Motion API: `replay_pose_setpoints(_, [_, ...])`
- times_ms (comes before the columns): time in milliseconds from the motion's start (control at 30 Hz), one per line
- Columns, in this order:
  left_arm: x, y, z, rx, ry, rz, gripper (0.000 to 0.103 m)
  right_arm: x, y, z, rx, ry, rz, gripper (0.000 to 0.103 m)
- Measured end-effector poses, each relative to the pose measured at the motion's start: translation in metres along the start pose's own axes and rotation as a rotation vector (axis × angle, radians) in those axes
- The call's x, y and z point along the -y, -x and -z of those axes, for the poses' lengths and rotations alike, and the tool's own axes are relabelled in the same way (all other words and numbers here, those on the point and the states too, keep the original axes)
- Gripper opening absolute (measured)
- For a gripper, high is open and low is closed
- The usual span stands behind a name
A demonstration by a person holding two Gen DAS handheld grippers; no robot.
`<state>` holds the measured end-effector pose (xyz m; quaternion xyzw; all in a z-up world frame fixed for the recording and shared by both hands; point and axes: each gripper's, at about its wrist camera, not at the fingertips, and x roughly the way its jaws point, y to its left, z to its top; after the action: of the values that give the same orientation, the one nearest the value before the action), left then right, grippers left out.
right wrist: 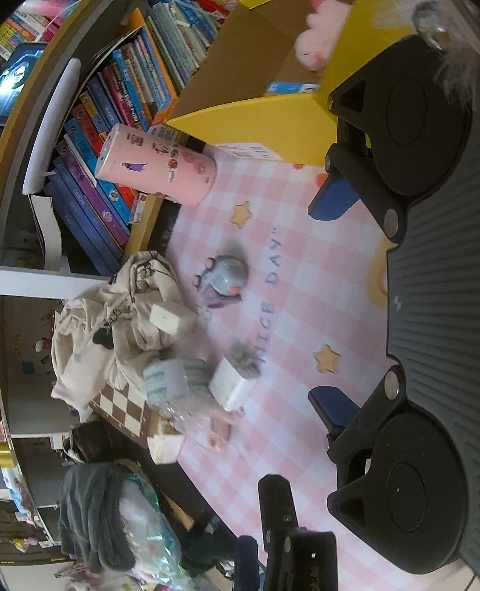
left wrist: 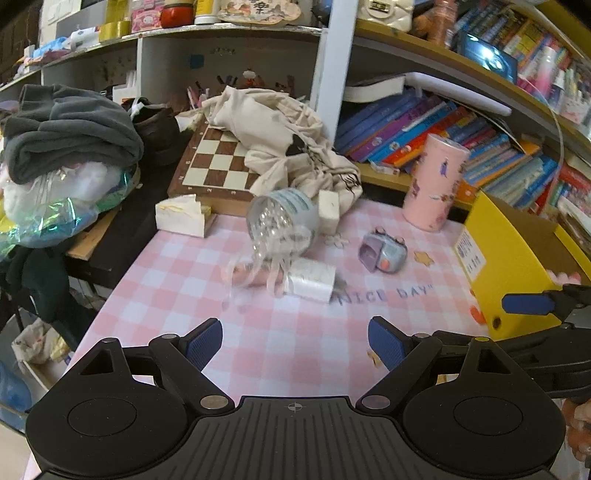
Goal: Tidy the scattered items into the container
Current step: 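Move the left tool toward the white tissue pack while the right tool approaches the toy car, then close the left tool on the white tissue pack while the right tool grasps the toy car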
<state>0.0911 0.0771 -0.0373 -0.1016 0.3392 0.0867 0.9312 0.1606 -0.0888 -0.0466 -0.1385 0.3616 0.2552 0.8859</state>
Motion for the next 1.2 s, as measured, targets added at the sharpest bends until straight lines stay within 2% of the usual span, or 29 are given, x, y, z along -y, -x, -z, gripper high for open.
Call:
replay_pose_setpoints(267, [-0.001, -0.037, -0.024, 0.017, 0.014, -0.022, 0.086, 0.01, -0.042, -0.033, 0.012, 0.009, -0.001, 0.097])
replay_pose_setpoints(367, [0.002, -0.052, -0.029, 0.002, 0.008, -0.019, 0.075, 0.013, -0.059, -0.043, 0.011, 0.011, -0.003, 0.096])
replay_pose_setpoints(400, [0.004, -0.056, -0.03, -0.002, 0.003, -0.011, 0.068, 0.015, -0.064, -0.046, 0.011, 0.011, -0.002, 0.096])
replay_pose_setpoints(433, [0.006, -0.061, -0.03, -0.009, -0.004, -0.002, 0.06, 0.016, -0.07, -0.049, 0.01, 0.012, 0.002, 0.093])
replay_pose_setpoints(533, [0.012, -0.073, -0.027, -0.04, -0.023, 0.022, 0.049, 0.021, -0.086, -0.056, -0.004, 0.011, 0.018, 0.085])
replay_pose_setpoints(633, [0.018, -0.085, -0.025, -0.066, -0.044, 0.033, 0.049, 0.027, -0.099, -0.062, -0.014, -0.015, 0.011, 0.083])
replay_pose_setpoints(933, [0.027, -0.119, -0.025, -0.098, -0.104, -0.005, 0.049, 0.031, -0.127, -0.069, -0.035, -0.033, 0.009, 0.082])
replay_pose_setpoints(1200, [0.033, -0.129, -0.026, -0.071, -0.169, -0.027, 0.052, 0.03, -0.149, -0.072, -0.054, -0.022, 0.019, 0.076])
